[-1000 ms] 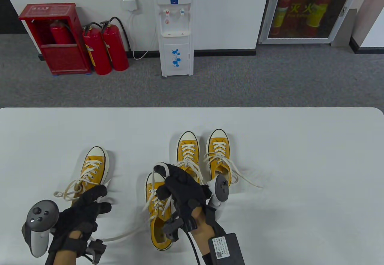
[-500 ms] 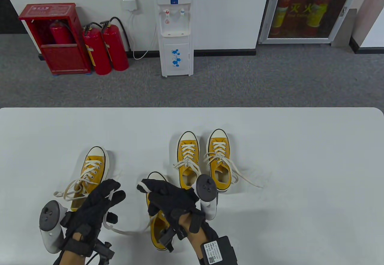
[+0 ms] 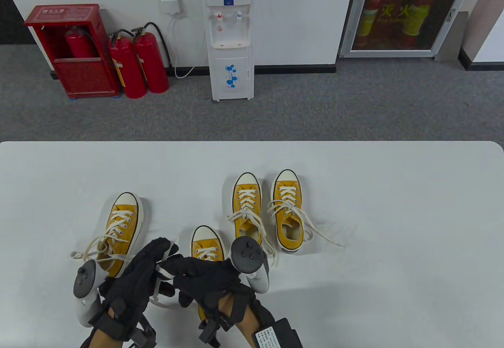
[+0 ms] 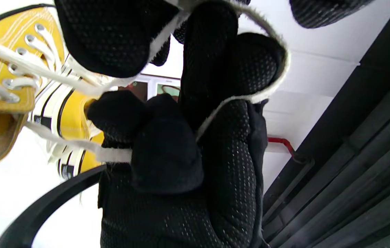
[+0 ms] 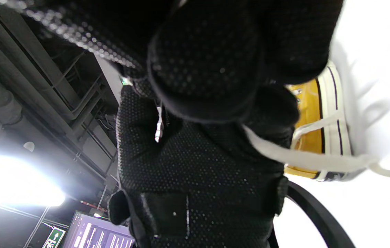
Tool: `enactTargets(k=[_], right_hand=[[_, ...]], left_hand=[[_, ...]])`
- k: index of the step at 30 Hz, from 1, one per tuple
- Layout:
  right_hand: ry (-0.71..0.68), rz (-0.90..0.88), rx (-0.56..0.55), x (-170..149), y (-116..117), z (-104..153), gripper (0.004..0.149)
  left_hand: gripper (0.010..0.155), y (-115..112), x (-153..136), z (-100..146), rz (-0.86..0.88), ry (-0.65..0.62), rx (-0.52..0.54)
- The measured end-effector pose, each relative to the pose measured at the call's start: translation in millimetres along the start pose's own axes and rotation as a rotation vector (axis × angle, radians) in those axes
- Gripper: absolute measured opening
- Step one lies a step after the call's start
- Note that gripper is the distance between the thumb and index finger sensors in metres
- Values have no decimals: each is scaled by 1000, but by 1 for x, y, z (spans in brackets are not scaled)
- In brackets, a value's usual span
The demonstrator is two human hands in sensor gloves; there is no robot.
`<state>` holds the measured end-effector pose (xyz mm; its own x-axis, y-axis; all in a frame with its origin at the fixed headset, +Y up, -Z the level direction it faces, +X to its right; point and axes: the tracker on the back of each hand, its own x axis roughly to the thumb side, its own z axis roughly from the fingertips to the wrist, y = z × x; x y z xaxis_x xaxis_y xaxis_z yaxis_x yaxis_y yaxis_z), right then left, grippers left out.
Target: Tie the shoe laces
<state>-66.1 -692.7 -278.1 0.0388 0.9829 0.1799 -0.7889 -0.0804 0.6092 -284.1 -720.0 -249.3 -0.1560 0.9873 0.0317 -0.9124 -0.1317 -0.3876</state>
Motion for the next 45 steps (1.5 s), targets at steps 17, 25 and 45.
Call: enactTargets(k=[17, 25, 45], right_hand=[[0, -46, -32, 3, -17, 4, 41], [-8, -40, -100, 4, -36, 9, 41], [41, 517, -437, 4, -56, 21, 53]], left_hand=[[68, 0, -1, -1, -246, 62, 99], [63, -6, 2, -2, -336, 55, 50], [41, 2, 4, 0, -338, 72, 115]])
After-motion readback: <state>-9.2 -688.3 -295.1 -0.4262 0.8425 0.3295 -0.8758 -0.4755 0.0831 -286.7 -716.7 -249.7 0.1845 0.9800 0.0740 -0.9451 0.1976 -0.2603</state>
